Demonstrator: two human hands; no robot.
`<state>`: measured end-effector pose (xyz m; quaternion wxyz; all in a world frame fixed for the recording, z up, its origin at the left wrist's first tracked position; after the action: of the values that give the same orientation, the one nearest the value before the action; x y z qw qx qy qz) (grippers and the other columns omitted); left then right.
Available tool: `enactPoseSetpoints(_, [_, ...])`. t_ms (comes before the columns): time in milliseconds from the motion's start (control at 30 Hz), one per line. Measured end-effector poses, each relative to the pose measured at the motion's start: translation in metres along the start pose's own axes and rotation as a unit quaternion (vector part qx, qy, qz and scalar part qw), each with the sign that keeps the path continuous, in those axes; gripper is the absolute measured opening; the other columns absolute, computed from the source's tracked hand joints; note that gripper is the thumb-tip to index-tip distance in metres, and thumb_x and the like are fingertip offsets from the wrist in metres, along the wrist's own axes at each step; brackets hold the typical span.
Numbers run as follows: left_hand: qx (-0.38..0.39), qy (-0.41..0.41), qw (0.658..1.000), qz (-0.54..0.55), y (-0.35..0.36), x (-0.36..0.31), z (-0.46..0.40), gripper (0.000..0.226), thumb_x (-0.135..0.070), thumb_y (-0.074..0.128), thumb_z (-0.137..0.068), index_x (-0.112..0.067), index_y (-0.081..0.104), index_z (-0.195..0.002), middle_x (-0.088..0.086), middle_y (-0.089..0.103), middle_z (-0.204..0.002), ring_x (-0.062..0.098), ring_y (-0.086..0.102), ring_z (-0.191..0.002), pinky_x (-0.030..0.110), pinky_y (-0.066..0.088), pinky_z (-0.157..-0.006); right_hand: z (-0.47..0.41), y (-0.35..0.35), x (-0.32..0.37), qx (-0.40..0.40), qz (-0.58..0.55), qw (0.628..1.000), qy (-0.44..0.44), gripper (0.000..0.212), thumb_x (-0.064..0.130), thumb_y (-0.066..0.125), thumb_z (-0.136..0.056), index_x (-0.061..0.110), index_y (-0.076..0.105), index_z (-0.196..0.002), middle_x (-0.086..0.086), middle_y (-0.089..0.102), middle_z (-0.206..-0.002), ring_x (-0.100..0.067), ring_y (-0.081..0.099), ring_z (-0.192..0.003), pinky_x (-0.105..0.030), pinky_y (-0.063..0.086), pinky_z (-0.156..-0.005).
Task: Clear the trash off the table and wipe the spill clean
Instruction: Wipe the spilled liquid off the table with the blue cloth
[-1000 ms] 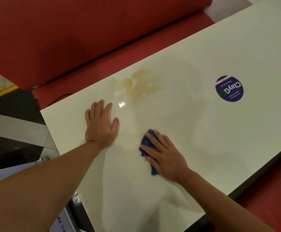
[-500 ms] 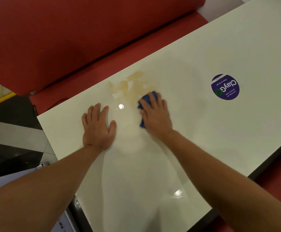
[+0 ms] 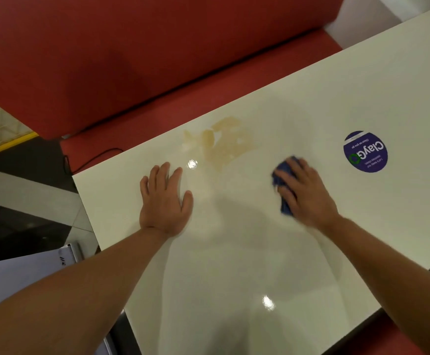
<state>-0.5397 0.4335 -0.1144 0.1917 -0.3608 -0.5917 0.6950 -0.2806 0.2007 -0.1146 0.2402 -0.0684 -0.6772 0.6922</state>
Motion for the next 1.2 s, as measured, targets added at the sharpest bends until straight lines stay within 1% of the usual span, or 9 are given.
enactPoseSetpoints(133, [0.003,-0.001,1.0,-0.001,0.0,0.0,0.0,0.063,-0.044,0.043,-0.093,-0.018,0.042,-0.15,0.012,0.029,-0.16,0.034,0.02,-0.15,0.057,0.015,-0.121,-0.081,-0.004,0.031,-0.049,0.007,0.987,0.152,0.046,0.039,0.027,-0.108,0.027,0.041,-0.15,-0.008,0.024,-0.165,-0.039,0.014,-0.153,-0.05,0.02,-0.12])
enactPoseSetpoints(233, [0.005,0.0,1.0,0.004,0.0,0.001,0.0,0.063,-0.045,0.043,-0.094,-0.017,0.042,-0.15,0.011,0.029,-0.161,0.035,0.02,-0.15,0.057,0.016,-0.121,-0.091,0.011,0.101,-0.039,-0.002,0.997,0.068,0.043,0.034,0.037,-0.106,0.025,0.047,-0.147,-0.012,0.03,-0.164,-0.041,0.019,-0.152,-0.053,0.023,-0.119])
enactPoseSetpoints(333, [0.007,0.001,1.0,0.008,0.001,0.002,0.0,0.063,-0.046,0.042,-0.094,-0.018,0.042,-0.151,0.011,0.03,-0.161,0.035,0.022,-0.15,0.057,0.017,-0.121,-0.027,0.03,0.152,0.005,-0.005,0.997,-0.071,0.043,0.037,0.04,-0.107,0.025,0.048,-0.147,-0.011,0.032,-0.164,-0.039,0.02,-0.153,-0.049,0.021,-0.121])
enactPoseSetpoints(533, [-0.004,0.0,1.0,0.017,-0.001,0.001,0.0,0.062,-0.044,0.046,-0.094,-0.017,0.044,-0.149,0.012,0.032,-0.16,0.035,0.022,-0.149,0.056,0.017,-0.121,0.063,0.022,0.086,0.07,-0.016,0.986,-0.151,0.045,0.044,0.042,-0.107,0.025,0.055,-0.145,-0.007,0.029,-0.166,-0.035,0.02,-0.155,-0.05,0.024,-0.122])
enactPoseSetpoints(633, [-0.005,0.004,1.0,0.015,-0.002,0.0,0.0,0.061,-0.043,0.045,-0.094,-0.016,0.044,-0.149,0.012,0.032,-0.159,0.035,0.022,-0.149,0.056,0.017,-0.121,0.014,0.009,0.024,0.037,0.005,0.997,-0.071,0.046,0.04,0.04,-0.107,0.017,0.055,-0.144,-0.017,0.038,-0.159,-0.043,0.03,-0.148,-0.057,0.032,-0.114])
enactPoseSetpoints(700, [-0.005,0.003,1.0,0.013,-0.003,0.001,0.0,0.061,-0.043,0.045,-0.094,-0.016,0.044,-0.149,0.012,0.032,-0.159,0.036,0.023,-0.148,0.056,0.017,-0.12,-0.028,0.0,0.006,0.0,0.007,1.0,0.024,0.048,0.042,0.034,-0.107,0.02,0.047,-0.148,-0.014,0.034,-0.161,-0.041,0.024,-0.151,-0.057,0.028,-0.116])
enactPoseSetpoints(833, [-0.009,0.005,1.0,0.014,-0.003,-0.001,0.0,0.061,-0.042,0.047,-0.093,-0.016,0.045,-0.148,0.013,0.033,-0.158,0.036,0.025,-0.148,0.057,0.019,-0.119,-0.089,0.004,0.044,-0.034,0.017,0.987,0.158,0.05,0.04,0.024,-0.106,0.024,0.039,-0.151,-0.01,0.024,-0.166,-0.041,0.014,-0.152,-0.052,0.021,-0.119])
enactPoseSetpoints(1033, [0.005,0.001,1.0,0.012,0.001,0.003,-0.001,0.062,-0.044,0.046,-0.094,-0.018,0.043,-0.15,0.011,0.031,-0.161,0.034,0.023,-0.15,0.057,0.02,-0.12,-0.019,0.033,0.153,0.034,0.0,0.998,-0.055,0.05,0.041,0.031,-0.108,0.024,0.04,-0.154,-0.009,0.024,-0.168,-0.036,0.011,-0.156,-0.05,0.016,-0.125])
enactPoseSetpoints(1200, [0.001,0.002,1.0,0.009,0.003,0.003,0.0,0.061,-0.044,0.044,-0.096,-0.017,0.042,-0.151,0.012,0.03,-0.161,0.035,0.022,-0.15,0.057,0.019,-0.121,0.038,0.033,0.131,0.081,-0.01,0.976,-0.203,0.046,0.048,0.038,-0.109,0.029,0.05,-0.148,-0.004,0.029,-0.167,-0.031,0.016,-0.156,-0.045,0.019,-0.124])
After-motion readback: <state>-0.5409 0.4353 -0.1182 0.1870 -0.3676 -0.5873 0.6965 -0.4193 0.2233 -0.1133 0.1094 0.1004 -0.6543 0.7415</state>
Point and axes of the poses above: each hand's wrist, its own z-axis away from the middle knuckle, its own y-axis out of the palm, x = y × z, the point moved 6 cm from there along -z, towards the middle knuckle
